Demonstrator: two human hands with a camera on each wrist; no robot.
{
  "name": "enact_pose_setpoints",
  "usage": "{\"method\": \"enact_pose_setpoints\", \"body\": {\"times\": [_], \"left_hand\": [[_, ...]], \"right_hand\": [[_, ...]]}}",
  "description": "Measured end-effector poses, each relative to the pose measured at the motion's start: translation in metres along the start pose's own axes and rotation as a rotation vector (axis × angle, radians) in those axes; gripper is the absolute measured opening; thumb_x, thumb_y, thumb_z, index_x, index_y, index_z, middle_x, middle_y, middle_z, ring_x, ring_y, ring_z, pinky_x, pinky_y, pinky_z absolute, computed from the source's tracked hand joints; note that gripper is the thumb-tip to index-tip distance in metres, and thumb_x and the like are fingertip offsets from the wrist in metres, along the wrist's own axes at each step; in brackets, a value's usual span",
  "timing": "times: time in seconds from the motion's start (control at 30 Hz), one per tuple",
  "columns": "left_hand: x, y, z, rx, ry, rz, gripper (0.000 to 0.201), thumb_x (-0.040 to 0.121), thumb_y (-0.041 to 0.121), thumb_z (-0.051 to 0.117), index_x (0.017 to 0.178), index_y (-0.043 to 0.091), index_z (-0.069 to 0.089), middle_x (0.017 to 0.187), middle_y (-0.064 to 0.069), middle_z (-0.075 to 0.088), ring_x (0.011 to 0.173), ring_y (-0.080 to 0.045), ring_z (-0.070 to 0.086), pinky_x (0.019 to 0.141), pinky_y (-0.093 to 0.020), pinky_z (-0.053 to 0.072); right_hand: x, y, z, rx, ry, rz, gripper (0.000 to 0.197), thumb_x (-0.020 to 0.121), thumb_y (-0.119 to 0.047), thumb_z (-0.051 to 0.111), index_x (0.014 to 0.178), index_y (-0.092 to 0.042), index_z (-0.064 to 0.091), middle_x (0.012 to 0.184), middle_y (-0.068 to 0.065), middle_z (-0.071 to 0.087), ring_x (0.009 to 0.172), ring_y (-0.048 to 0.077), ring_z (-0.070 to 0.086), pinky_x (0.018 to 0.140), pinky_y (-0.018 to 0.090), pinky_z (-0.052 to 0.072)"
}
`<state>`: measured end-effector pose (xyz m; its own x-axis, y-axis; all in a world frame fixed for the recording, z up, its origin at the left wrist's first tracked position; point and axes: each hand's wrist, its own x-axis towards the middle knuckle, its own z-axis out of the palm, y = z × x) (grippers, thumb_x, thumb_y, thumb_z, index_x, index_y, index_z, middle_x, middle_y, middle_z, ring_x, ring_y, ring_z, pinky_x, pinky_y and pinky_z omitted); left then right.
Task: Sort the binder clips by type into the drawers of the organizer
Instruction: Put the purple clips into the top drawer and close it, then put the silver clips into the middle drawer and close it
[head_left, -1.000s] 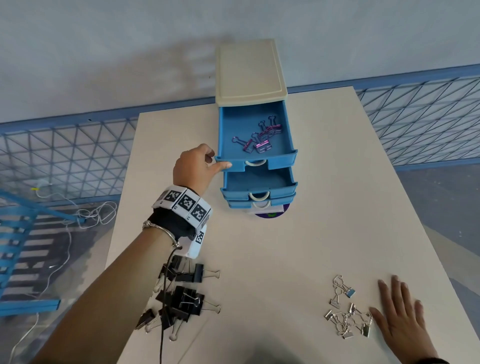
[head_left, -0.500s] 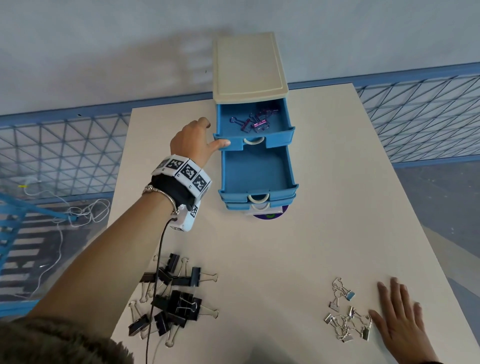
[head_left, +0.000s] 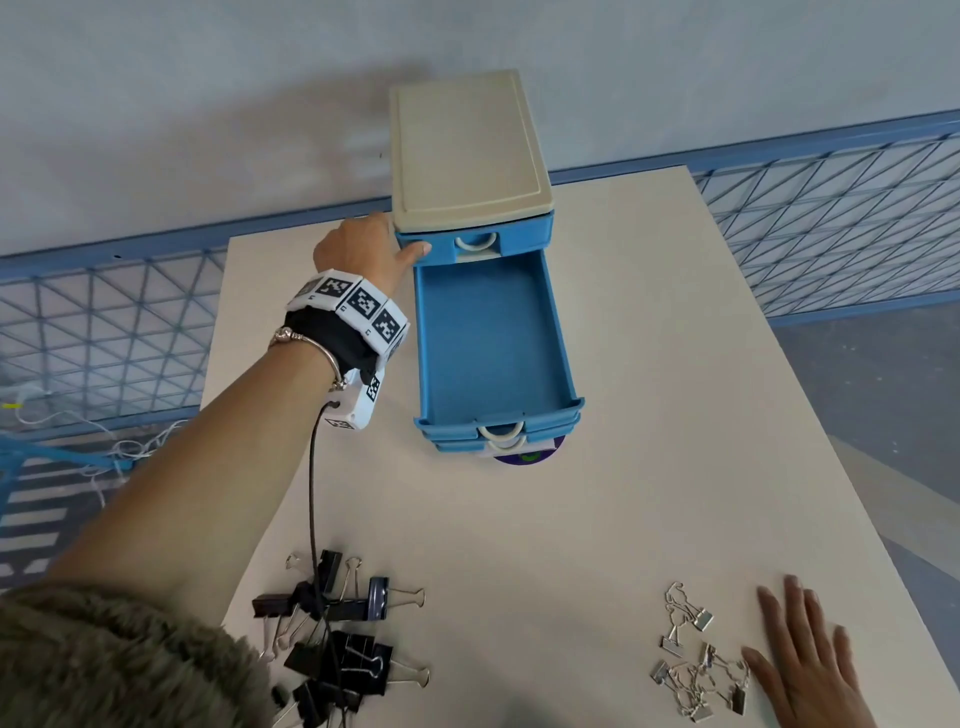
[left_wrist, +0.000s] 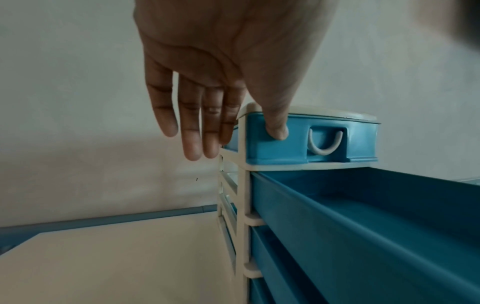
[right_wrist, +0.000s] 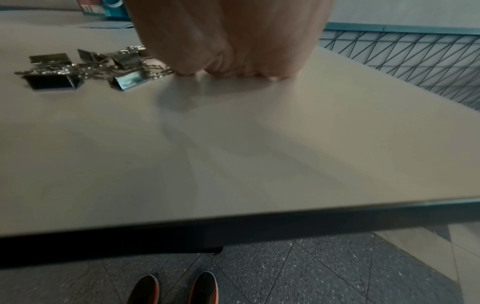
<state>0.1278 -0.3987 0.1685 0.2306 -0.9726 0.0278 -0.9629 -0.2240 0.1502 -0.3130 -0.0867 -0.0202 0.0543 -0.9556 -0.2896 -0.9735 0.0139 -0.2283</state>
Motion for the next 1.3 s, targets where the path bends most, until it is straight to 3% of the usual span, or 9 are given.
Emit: {"method": "enact_pose_setpoints", "body": {"times": [0.13,0.2,0.33,0.5,0.7,0.83,0.93,1.13,1.3], "left_hand": [[0.005,-0.001,0.003,0.104,-0.037,-0.054,0.056,0.087,0.058,0.042,0.085,0.005,0.059,0.092,-0.018,0.064,0.075,-0.031,0.052,0.062,-0.035,0.032],[0.005,-0.001,0.006,0.114,-0.055,-0.073,0.057,0.087,0.06,0.039,0.077,0.006,0.056,0.088,-0.017,0.064,0.07,-0.029,0.047,0.062,-0.035,0.032],[-0.001,0.005,0.0,0.033,-0.085,-0.056,0.048,0.091,0.048,0.043,0.09,0.004,0.062,0.097,-0.019,0.065,0.084,-0.034,0.056,0.064,-0.035,0.035],[-0.038,0.016,-0.023,-0.233,0.132,0.088,0.029,0.086,0.028,0.048,0.095,0.006,0.064,0.097,-0.019,0.068,0.09,-0.036,0.061,0.077,-0.04,0.048],[-0.14,0.044,-0.004,-0.576,0.137,0.42,0.025,0.084,0.02,0.049,0.099,0.007,0.063,0.083,-0.001,0.062,0.061,0.002,0.051,0.072,-0.024,0.045],[-0.214,0.059,0.035,-0.61,0.014,0.469,0.024,0.084,0.016,0.049,0.099,0.006,0.064,0.084,-0.007,0.067,0.068,-0.02,0.059,0.07,-0.029,0.048],[-0.261,0.062,0.069,-0.551,-0.146,0.479,0.037,0.081,0.03,0.041,0.102,0.009,0.062,0.088,-0.009,0.066,0.074,-0.022,0.062,0.07,-0.034,0.052],[-0.344,0.05,0.122,-0.379,-0.393,0.446,0.054,0.08,0.04,0.031,0.116,0.006,0.054,0.112,-0.016,0.057,0.098,-0.034,0.056,0.075,-0.043,0.053],[-0.395,0.03,0.154,-0.199,-0.477,0.386,0.059,0.083,0.044,0.033,0.129,0.008,0.041,0.134,-0.026,0.043,0.119,-0.041,0.046,0.088,-0.052,0.047]], "right_hand": [[0.001,-0.001,-0.001,0.005,-0.008,-0.004,0.064,0.089,-0.061,0.006,0.144,-0.028,0.003,0.154,-0.009,-0.009,0.14,0.007,-0.008,0.112,0.028,-0.004],[0.001,0.0,-0.001,-0.003,0.007,-0.016,0.064,0.09,-0.061,0.006,0.144,-0.028,0.004,0.154,-0.009,-0.009,0.14,0.007,-0.008,0.112,0.033,0.003],[0.002,0.002,0.001,0.009,-0.03,-0.008,0.063,0.09,-0.06,0.005,0.144,-0.026,0.003,0.154,-0.007,-0.01,0.14,0.01,-0.01,0.103,0.051,0.024],[0.003,0.004,-0.001,0.005,-0.088,0.023,0.071,0.087,-0.064,-0.001,0.144,-0.021,0.002,0.154,0.005,-0.004,0.139,0.017,-0.011,0.106,0.058,0.018],[0.0,0.0,-0.008,0.056,-0.057,0.018,0.083,0.081,-0.069,0.004,0.143,-0.014,0.009,0.148,0.008,-0.004,0.136,0.025,-0.003,0.109,0.049,0.009],[-0.002,-0.002,-0.012,0.084,-0.07,0.032,0.065,0.092,-0.038,0.044,0.143,-0.013,0.014,0.153,0.015,0.0,0.14,0.032,0.0,0.113,0.05,0.01],[-0.004,-0.004,-0.016,0.109,-0.063,0.012,0.06,0.092,-0.03,0.048,0.142,-0.012,0.02,0.153,0.018,0.007,0.14,0.034,0.006,0.112,0.049,0.014],[-0.019,-0.004,-0.023,0.158,-0.077,-0.12,0.06,0.086,-0.05,0.03,0.129,-0.011,0.044,0.142,0.021,0.035,0.128,0.037,0.037,0.102,0.047,0.035],[-0.026,-0.007,-0.027,0.14,-0.088,-0.259,0.064,0.073,-0.062,0.047,0.12,-0.019,0.051,0.125,0.013,0.052,0.108,0.029,0.053,0.083,0.04,0.047]]}}
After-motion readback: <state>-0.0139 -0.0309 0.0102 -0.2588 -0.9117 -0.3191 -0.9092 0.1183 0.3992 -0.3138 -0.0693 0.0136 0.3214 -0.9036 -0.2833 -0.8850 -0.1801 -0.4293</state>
